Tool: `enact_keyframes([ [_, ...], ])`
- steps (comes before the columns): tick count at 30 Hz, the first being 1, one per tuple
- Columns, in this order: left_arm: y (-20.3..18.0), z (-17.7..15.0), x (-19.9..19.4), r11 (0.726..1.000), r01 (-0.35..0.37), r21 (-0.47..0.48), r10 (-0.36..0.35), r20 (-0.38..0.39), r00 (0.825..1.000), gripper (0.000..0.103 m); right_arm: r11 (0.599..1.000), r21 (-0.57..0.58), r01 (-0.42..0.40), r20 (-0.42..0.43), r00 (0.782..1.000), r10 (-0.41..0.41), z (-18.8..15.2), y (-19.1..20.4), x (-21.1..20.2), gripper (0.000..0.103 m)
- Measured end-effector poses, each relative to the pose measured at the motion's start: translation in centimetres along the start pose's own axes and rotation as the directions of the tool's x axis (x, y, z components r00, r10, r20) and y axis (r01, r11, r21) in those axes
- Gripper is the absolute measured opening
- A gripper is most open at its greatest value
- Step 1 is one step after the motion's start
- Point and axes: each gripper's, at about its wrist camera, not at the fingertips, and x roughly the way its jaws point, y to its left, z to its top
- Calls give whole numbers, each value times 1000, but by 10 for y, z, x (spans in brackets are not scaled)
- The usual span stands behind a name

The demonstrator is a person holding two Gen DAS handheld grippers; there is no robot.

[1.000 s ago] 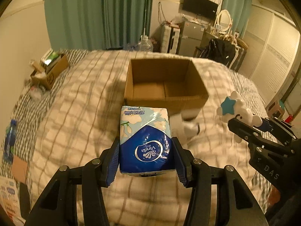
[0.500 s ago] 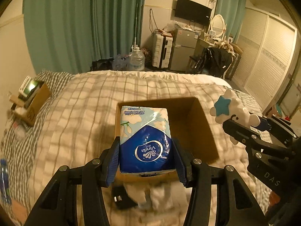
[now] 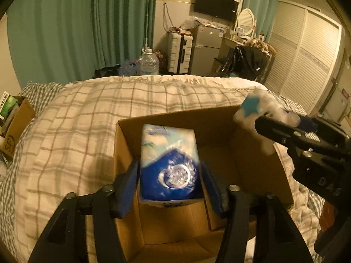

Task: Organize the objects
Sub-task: 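Lower the tissue pack into the box with the left gripper while the right drops the plush toy in, then move both grippers back toward the remaining items beside the box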

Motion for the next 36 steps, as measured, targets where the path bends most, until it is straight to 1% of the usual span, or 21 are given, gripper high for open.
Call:
enact_keyframes([
  [1,-1,0,-3,1000,-8,1,8,5,1000,84,1000,8,13,18,1000,-13,0,-1,-6,66],
  [2,-2,-1,-8,1000,-24,0,24,15,1000,93,1000,15,22,32,999,-23,1,-2,-11,71],
  [3,-2,-1,-15,999,-40,-1,40,31,999,96,999,25,26,48,998,-27,3,-4,-18,71],
  [5,-1,-1,-30,999,-51,-1,51,49,998,96,999,41,24,68,997,-27,6,-7,-37,71],
  [7,0,-2,-48,998,-65,-6,65,57,996,96,998,43,46,84,995,-49,7,-9,-58,72],
  [9,2,-3,-73,997,-77,-13,78,77,994,99,997,43,67,105,992,-71,7,-11,-85,78],
  [11,2,-6,-101,993,-116,-15,117,99,988,101,996,51,69,118,990,-74,6,-12,-109,83],
  [14,1,-10,-136,988,-153,-14,153,132,979,102,995,47,91,138,986,-96,2,-12,-150,86],
  [15,1,-13,-153,986,-168,-23,169,138,976,102,994,46,100,142,984,-105,0,-11,-162,86],
  [18,0,-24,-186,983,-180,-34,183,156,971,102,993,45,111,138,984,-116,-12,-6,-197,86],
  [22,-5,-45,-211,978,-202,-44,207,162,965,103,993,16,119,118,986,-121,-34,10,-224,86],
  [25,-6,-68,-216,977,-206,-57,212,138,967,103,994,-2,105,86,991,-105,-58,24,-231,86],
  [28,0,-94,-209,975,-206,-86,215,97,972,103,994,-26,107,39,994,-106,-86,40,-223,86],
  [31,8,-122,-195,971,-201,-129,210,63,976,103,994,-37,100,-16,995,-101,-113,54,-200,86],
  [33,13,-138,-179,966,-204,-158,211,27,977,103,993,-48,105,-37,994,-107,-129,62,-183,86],
  [34,15,-146,-172,965,-207,-163,212,16,977,103,991,-57,118,-52,991,-121,-135,64,-173,86],
  [36,19,-160,-155,961,-227,-158,227,-14,974,103,991,-71,117,-94,988,-124,-146,68,-152,86],
])
